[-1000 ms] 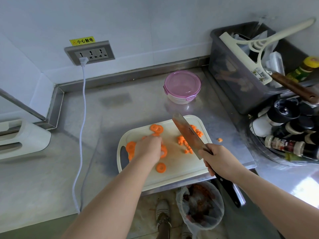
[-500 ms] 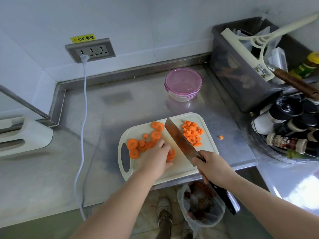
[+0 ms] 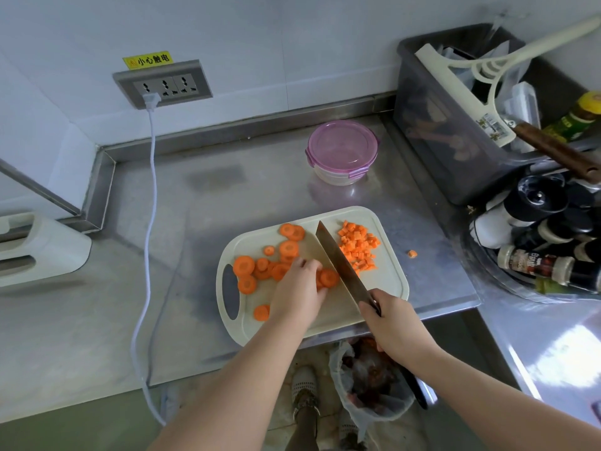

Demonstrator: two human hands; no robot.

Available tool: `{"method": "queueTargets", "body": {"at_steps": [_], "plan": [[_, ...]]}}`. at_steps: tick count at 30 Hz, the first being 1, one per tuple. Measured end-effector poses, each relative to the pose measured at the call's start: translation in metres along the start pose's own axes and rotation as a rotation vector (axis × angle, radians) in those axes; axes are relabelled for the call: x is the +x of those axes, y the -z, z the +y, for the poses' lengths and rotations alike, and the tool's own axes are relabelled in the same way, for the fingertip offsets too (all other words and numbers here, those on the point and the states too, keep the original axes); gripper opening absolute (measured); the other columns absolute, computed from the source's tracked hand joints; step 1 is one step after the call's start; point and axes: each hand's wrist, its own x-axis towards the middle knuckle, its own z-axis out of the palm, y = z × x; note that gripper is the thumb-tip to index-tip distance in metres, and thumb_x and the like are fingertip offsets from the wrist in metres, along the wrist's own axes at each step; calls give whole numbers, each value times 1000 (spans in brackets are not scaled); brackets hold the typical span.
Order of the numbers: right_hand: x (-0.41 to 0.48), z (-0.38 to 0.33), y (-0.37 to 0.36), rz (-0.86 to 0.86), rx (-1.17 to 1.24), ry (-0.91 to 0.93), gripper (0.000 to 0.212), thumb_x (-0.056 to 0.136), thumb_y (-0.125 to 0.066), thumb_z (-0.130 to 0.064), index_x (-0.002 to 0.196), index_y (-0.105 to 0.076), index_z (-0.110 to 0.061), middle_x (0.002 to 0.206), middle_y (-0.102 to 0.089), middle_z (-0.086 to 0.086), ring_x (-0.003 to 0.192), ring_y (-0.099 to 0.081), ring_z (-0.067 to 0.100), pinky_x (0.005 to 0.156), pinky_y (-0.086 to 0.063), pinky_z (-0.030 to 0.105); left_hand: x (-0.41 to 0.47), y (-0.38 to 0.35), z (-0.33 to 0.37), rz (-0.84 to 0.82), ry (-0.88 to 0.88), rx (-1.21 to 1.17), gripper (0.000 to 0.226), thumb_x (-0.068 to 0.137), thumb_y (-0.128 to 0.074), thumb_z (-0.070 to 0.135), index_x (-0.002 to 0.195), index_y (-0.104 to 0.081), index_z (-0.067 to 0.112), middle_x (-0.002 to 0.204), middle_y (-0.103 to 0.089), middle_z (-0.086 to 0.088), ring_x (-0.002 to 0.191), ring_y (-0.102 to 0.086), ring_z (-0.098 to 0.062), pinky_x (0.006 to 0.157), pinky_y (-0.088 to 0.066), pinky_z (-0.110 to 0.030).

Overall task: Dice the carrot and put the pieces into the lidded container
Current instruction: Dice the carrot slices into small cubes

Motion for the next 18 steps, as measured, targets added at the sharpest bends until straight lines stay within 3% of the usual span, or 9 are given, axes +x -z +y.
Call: {"method": "queueTargets", "body": {"at_steps": [6,10,14,18], "plan": [[-2,-2,-5,-17,-7,22,12,100,-42,-27,91,-50,-23,68,-58,1,51,-53,15,52,-43,30,-3,-4,0,16,53,-105,48,87,-65,26,132,-52,16,129,-48,-1,108,-58,-20,88,-49,-31],[-2,-4,-5,-26,-7,22,12,100,-43,-28,94,-51,-23,72,-61,2,53,-55,15,54,-45,31,-5,-2,1,38,21,-86,35,88,-62,30,121,-58,18,122,-50,1,101,-59,-18,79,-48,-27],[-2,-2,0,-6,-11,25,15,99,-43,-28,85,-48,-24,67,-59,1,50,-54,16,54,-45,32,-7,3,-1,73,25,-125,31,86,-64,33,114,-60,21,118,-49,6,95,-59,-15,73,-46,-25],[0,-5,2,-5,-1,32,18,100,-43,-27,82,-45,-25,65,-57,1,50,-53,17,54,-45,31,-9,16,-18,134,55,-165,22,83,-66,29,103,-61,22,99,-60,9,90,-61,-13,68,-42,-21]]}}
